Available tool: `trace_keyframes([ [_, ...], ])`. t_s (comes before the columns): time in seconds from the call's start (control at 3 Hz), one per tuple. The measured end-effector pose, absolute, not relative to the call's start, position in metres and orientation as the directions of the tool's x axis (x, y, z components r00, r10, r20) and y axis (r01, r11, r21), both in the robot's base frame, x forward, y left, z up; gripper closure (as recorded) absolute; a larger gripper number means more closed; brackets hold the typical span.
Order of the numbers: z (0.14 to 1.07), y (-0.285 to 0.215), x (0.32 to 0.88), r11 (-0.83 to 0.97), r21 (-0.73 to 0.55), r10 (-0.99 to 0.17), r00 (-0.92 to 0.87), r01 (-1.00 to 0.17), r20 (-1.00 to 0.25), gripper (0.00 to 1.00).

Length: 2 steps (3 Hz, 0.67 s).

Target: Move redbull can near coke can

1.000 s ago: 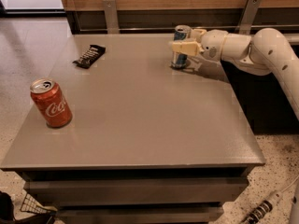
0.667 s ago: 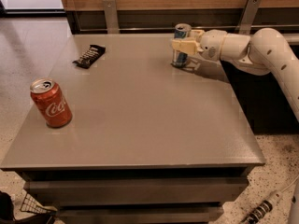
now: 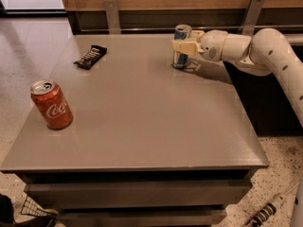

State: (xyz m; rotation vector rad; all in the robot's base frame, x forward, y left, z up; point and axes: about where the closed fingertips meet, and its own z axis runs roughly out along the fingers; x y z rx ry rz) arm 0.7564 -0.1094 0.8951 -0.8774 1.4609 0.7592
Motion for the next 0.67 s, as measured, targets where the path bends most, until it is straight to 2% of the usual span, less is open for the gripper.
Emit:
trace_keyframes([
  [0.67,0.908,-0.099,0.749,0.474,-0.047,-0.110,-0.006,-0.880,-0.994,1.00],
])
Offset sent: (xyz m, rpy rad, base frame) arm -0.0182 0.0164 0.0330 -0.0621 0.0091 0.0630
